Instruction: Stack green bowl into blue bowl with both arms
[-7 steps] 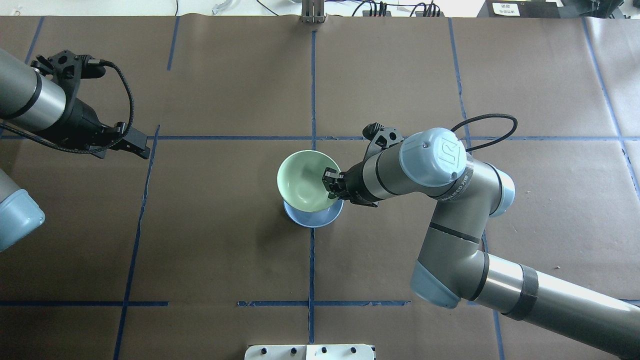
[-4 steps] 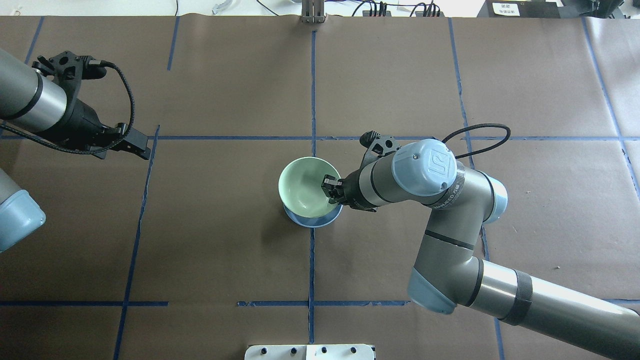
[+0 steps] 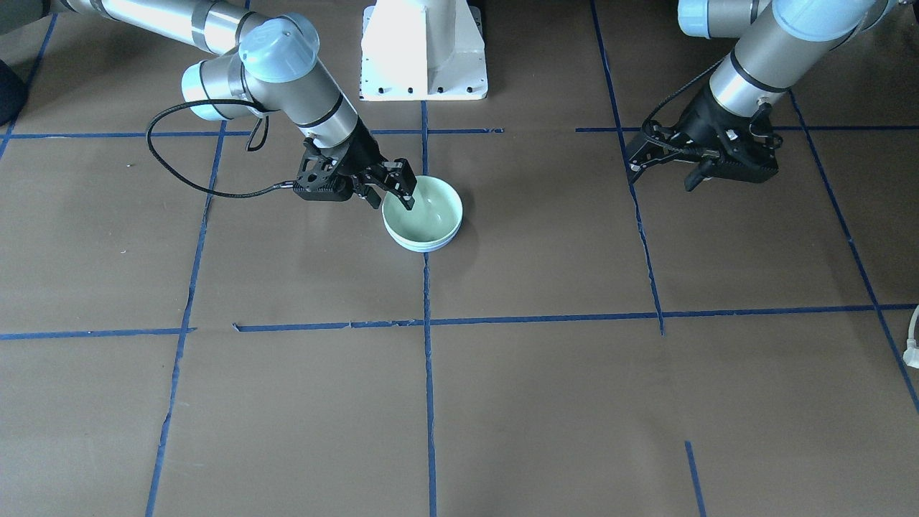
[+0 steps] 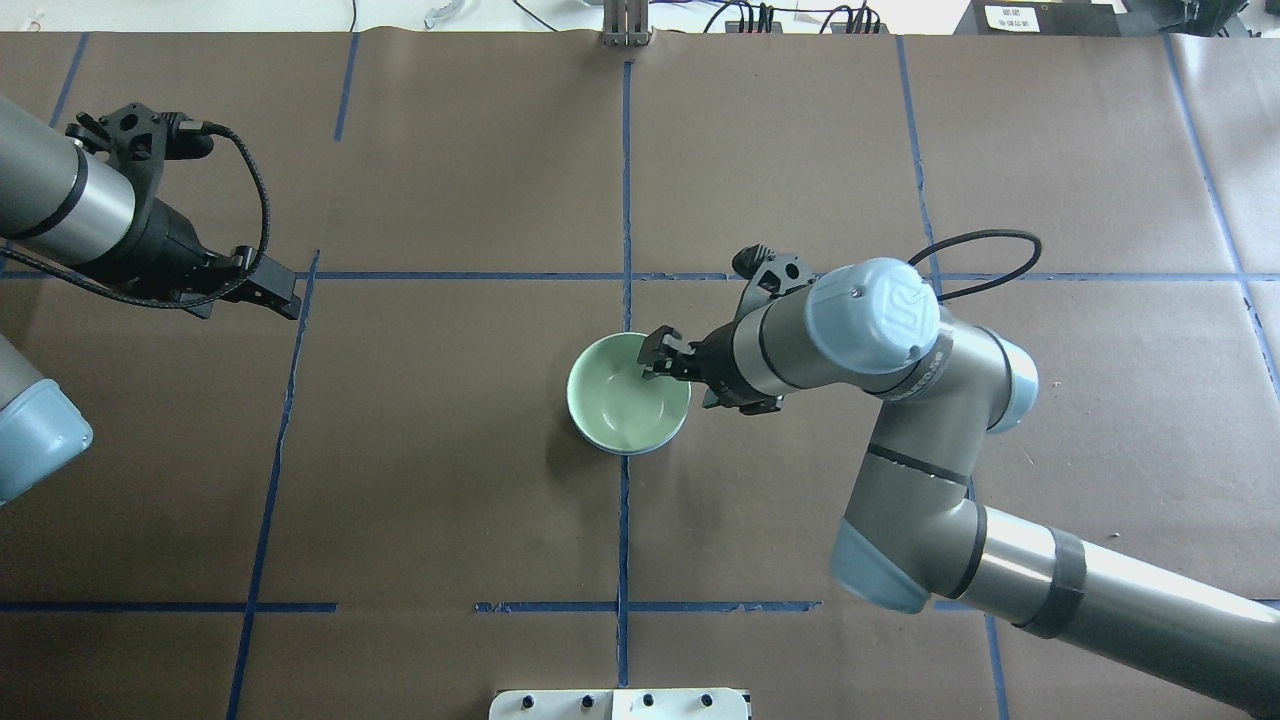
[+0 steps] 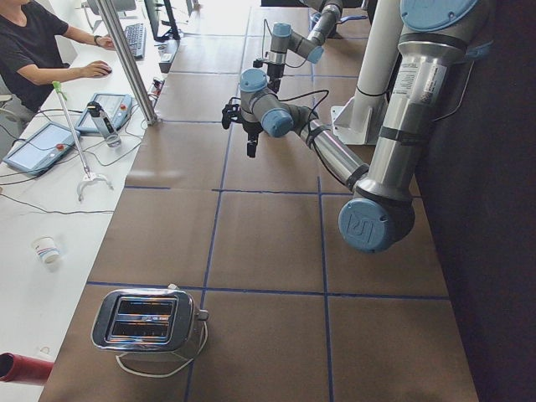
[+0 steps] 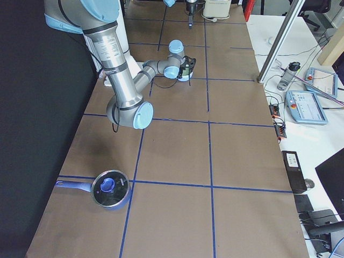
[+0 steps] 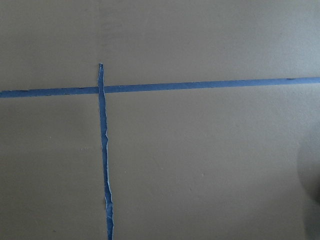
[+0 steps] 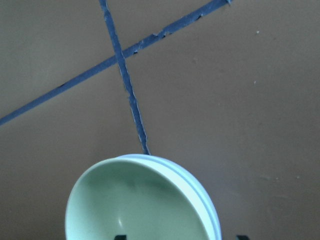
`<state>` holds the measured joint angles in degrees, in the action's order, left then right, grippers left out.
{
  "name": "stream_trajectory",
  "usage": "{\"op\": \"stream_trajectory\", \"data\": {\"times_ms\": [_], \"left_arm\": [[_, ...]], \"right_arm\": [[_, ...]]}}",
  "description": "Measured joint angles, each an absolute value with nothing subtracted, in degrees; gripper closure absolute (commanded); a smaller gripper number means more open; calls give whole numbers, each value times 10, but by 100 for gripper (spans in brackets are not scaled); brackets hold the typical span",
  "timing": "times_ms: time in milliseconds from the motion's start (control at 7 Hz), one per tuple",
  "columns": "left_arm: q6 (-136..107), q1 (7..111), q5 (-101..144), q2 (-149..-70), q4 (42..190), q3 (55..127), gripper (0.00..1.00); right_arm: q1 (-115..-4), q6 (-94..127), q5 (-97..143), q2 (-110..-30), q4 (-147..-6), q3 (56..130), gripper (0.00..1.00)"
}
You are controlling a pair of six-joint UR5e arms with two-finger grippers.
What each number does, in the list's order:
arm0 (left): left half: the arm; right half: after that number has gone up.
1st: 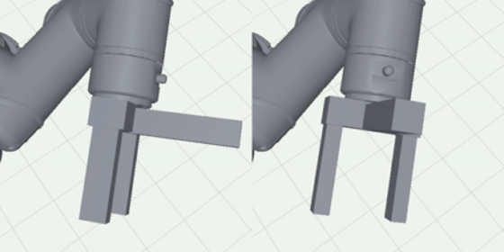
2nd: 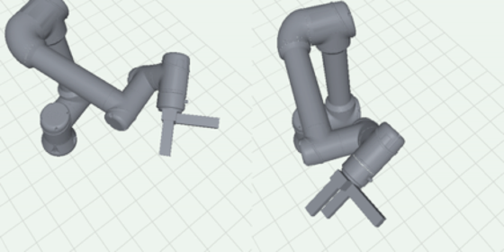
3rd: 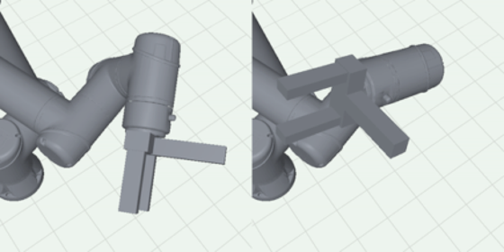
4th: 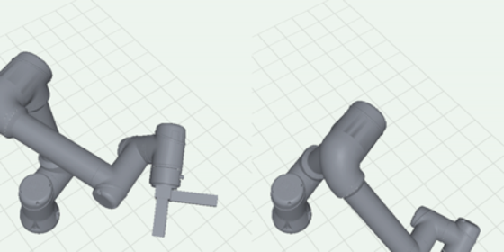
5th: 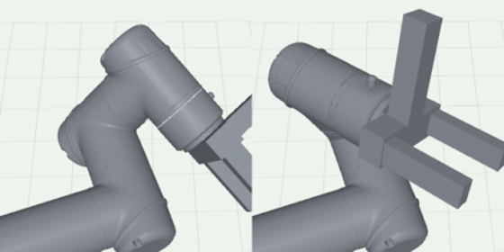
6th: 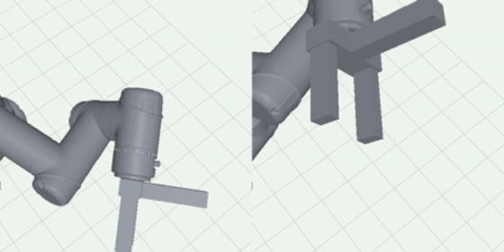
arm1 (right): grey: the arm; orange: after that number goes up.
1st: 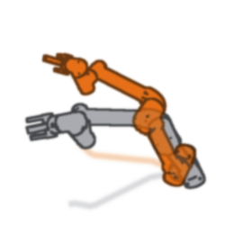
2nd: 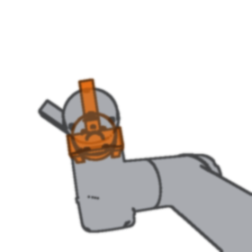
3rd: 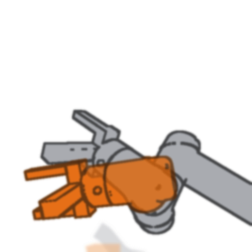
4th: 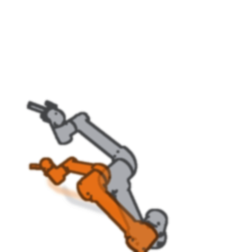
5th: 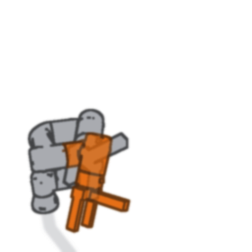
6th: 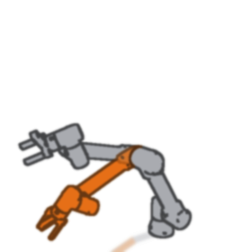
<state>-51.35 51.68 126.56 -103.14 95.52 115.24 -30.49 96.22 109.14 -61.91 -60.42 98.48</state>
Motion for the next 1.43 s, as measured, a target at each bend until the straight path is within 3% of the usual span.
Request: {"op": "stream_trajectory", "data": {"times_ms": [429,857,1143,1429], "left_arm": [[-371,559,1266,-973,955,1152,0],[-123,673,1268,-913,954,1101,0],[24,764,1294,-907,955,1023,0],[124,842,1314,-910,927,969,0]], "right_arm": [[-471,835,1256,-777,-604,1069,0],[-649,471,1355,-965,-605,1058,0],[-736,281,1368,-1010,-631,1018,0],[-833,42,1361,-1003,-783,999,0]]}}
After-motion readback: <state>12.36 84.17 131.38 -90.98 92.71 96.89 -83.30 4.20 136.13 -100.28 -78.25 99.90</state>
